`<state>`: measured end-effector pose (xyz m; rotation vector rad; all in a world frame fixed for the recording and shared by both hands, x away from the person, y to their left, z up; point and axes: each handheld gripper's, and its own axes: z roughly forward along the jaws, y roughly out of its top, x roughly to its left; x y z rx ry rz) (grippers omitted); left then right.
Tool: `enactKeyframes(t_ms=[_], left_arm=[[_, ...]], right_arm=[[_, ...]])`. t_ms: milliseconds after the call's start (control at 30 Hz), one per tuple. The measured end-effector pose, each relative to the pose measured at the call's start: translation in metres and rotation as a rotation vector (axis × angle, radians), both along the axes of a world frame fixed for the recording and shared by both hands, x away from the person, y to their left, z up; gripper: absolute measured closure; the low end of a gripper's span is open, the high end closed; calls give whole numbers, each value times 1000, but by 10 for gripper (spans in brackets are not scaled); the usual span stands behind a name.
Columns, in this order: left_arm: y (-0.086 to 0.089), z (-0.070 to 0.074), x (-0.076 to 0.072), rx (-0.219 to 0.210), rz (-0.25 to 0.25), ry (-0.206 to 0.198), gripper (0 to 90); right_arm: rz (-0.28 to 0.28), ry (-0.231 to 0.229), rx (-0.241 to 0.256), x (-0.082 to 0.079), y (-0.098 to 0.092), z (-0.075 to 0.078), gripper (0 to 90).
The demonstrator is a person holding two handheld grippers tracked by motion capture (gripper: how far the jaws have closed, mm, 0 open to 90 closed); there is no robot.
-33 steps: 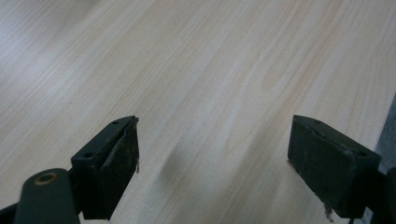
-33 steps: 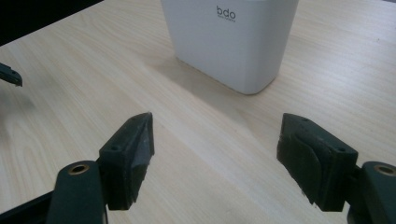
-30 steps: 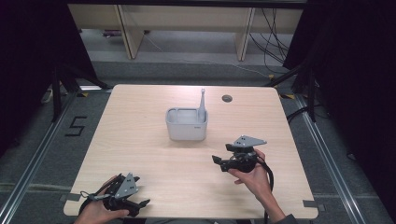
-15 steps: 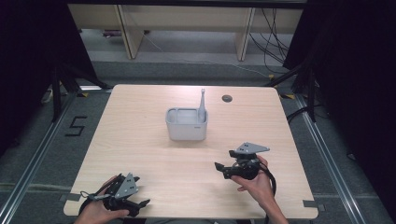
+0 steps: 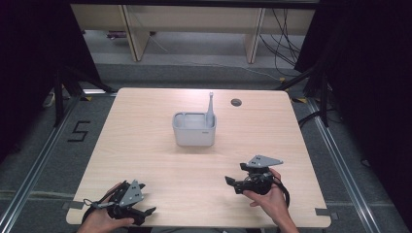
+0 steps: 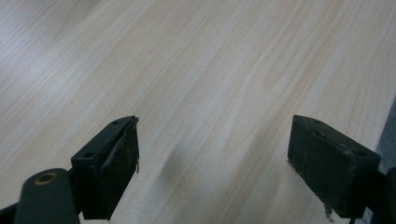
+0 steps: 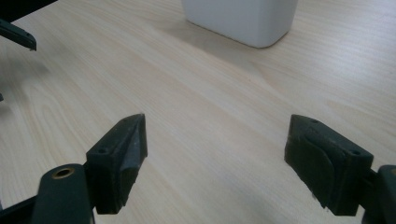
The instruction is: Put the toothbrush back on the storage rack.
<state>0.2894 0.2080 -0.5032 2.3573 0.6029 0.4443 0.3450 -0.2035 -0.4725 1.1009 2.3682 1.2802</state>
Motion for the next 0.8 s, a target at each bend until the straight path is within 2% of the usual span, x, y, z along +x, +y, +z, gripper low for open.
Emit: enactKeyframes(t_ms=[67,133,167,233,267,300,433,467,500,533,567,600,667,733,800], left_arm=[[0,0,0,1,0,0,163],[0,0,0,0,1,0,163],[0,0,0,0,1,0,163],[0,0,0,0,2,0,163],[0,0,0,2,1,0,163],[0,0,0,0,1,0,163],[0,0,0,0,1,0,163],[0,0,1,9,-9,-7,163],[0,0,1,8,-8,-7,163],[0,0,1,7,-7,-6,163],[0,0,0,-1,3,2,163],[0,0,0,5,0,3,163],[0,0,0,10,4,1,163],[0,0,0,9,3,2,163],[0,0,0,8,2,2,163]], right_arm=[[-11,37,16,-5,-2,-1,214],[-1,31,2,-7,-6,-2,213],[-14,21,-4,-8,-7,-2,212],[-22,36,-1,-12,-10,-3,211],[-14,12,-10,-11,-12,-3,209],[-20,24,1,-12,-13,-4,206],[-19,44,-6,-17,-15,-7,199],[-8,22,-31,-17,-17,-7,198],[-17,56,-10,-20,-15,-9,196],[-12,62,-28,-21,-17,-9,195],[-13,56,-29,-22,-17,-10,195],[-14,28,-53,-22,-19,-10,195],[-25,56,-44,-27,-20,-10,193],[-19,43,-51,-27,-21,-11,192],[-26,61,-61,-30,-23,-11,188]])
